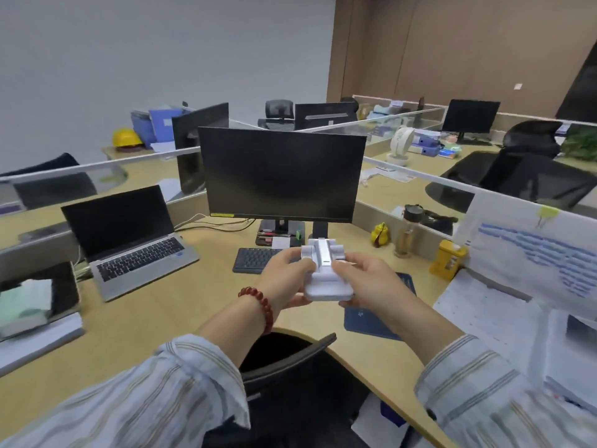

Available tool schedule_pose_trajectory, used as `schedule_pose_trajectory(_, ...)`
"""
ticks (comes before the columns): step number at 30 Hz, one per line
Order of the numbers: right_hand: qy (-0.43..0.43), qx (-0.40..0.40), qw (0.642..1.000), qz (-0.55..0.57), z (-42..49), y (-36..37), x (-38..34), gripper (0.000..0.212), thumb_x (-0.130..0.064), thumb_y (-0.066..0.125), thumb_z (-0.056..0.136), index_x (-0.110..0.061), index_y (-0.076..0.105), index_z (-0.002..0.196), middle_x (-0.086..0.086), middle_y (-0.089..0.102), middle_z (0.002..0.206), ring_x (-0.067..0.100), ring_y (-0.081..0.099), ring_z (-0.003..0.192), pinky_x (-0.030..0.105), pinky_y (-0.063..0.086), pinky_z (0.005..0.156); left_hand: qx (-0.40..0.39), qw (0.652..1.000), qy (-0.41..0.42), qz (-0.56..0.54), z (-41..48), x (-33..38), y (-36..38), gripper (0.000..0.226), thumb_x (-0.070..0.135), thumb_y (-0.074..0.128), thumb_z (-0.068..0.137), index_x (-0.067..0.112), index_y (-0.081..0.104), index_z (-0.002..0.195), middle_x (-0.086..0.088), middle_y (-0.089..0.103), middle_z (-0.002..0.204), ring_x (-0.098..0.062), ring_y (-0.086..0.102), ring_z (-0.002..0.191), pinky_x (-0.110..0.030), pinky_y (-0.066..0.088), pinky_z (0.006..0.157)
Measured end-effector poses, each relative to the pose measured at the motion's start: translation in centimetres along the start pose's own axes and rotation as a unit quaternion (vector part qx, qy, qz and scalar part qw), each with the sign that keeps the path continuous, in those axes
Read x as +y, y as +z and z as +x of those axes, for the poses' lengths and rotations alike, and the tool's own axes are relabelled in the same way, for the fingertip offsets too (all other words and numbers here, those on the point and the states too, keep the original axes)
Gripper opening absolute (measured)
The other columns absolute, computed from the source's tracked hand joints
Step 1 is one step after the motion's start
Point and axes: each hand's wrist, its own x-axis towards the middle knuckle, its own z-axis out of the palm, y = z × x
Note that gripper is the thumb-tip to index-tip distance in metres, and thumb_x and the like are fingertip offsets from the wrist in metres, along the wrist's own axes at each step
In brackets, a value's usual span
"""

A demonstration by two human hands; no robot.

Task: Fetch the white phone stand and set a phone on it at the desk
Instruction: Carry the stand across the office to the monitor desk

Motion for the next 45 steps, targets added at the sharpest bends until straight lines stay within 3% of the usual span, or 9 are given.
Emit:
schedule_pose_trajectory(3,0.003,-0.034,0.999,0.001,5.2,0.2,0.6,0.041,-0.032,0.049,0.094,-0.022,0.046,0.134,-0.006,0.058,0.101,0.012,0.061,0.083,0.014,0.051,0.050,0.019,1.000,-0.013,-0.001,4.3,0.0,-0.2,0.022,0.014,0.050,0.092,0.025,0.050,0.112,-0.003,0.059,0.110,-0.017,0.064,0.086,-0.021,0.054,0.049)
schedule_pose_trajectory(6,0.003,-0.056,0.998,0.007,10.1,0.9,0.8,0.038,-0.029,0.049,0.095,-0.020,0.047,0.132,-0.003,0.058,0.108,0.012,0.061,0.085,0.015,0.051,0.051,0.020,1.000,-0.013,-0.003,9.1,0.2,-0.9,0.024,0.010,0.049,0.092,0.026,0.051,0.110,0.000,0.059,0.102,-0.016,0.064,0.086,-0.023,0.055,0.052)
schedule_pose_trajectory(19,0.067,0.015,0.998,0.015,26.1,-1.7,3.0,0.043,-0.026,0.050,0.094,-0.020,0.043,0.136,0.008,0.058,0.127,0.027,0.061,0.106,0.029,0.057,0.072,-0.086,0.995,-0.015,0.045,27.1,1.7,2.3,0.031,0.005,0.048,0.094,0.025,0.048,0.118,0.001,0.058,0.096,-0.017,0.062,0.082,-0.022,0.057,0.049)
schedule_pose_trajectory(23,0.090,0.040,0.995,0.020,30.0,-3.7,4.4,0.041,-0.024,0.051,0.094,-0.021,0.045,0.134,0.008,0.058,0.125,0.027,0.061,0.105,0.036,0.058,0.081,-0.108,0.991,-0.006,0.076,31.9,1.5,4.7,0.039,0.003,0.049,0.094,0.016,0.049,0.130,-0.002,0.060,0.099,-0.027,0.063,0.100,-0.035,0.058,0.072)
schedule_pose_trajectory(30,0.120,0.036,0.992,0.035,37.7,-7.9,9.3,0.040,-0.019,0.054,0.091,-0.021,0.049,0.131,0.009,0.062,0.122,0.029,0.063,0.104,0.045,0.057,0.085,-0.105,0.987,-0.032,0.115,40.0,-0.8,10.4,0.042,0.009,0.051,0.094,0.019,0.048,0.134,-0.010,0.062,0.113,-0.028,0.063,0.102,-0.047,0.056,0.083)
schedule_pose_trajectory(39,0.155,0.011,0.986,0.062,48.1,-12.4,16.5,0.033,-0.011,0.053,0.089,-0.021,0.052,0.121,0.008,0.064,0.110,0.030,0.065,0.101,0.044,0.058,0.078,-0.047,0.990,-0.061,0.117,49.9,-4.7,16.8,0.049,0.010,0.059,0.090,0.023,0.048,0.136,-0.009,0.063,0.120,-0.026,0.064,0.102,-0.036,0.059,0.073)
schedule_pose_trajectory(42,0.159,0.007,0.987,0.036,51.1,-13.0,18.6,0.033,-0.014,0.053,0.090,-0.025,0.050,0.121,0.007,0.065,0.110,0.027,0.065,0.098,0.039,0.058,0.073,-0.052,0.988,-0.066,0.127,53.0,-6.3,18.4,0.049,0.006,0.055,0.091,0.023,0.047,0.137,-0.009,0.061,0.120,-0.028,0.061,0.107,-0.039,0.058,0.079)
schedule_pose_trajectory(45,0.165,0.006,0.986,0.008,53.8,-12.8,21.1,0.039,-0.018,0.053,0.090,-0.022,0.050,0.128,0.006,0.065,0.116,0.026,0.064,0.099,0.034,0.057,0.071,-0.047,0.985,-0.075,0.148,55.9,-8.3,19.5,0.051,0.003,0.053,0.090,0.028,0.049,0.135,-0.008,0.063,0.114,-0.027,0.063,0.101,-0.043,0.058,0.078)
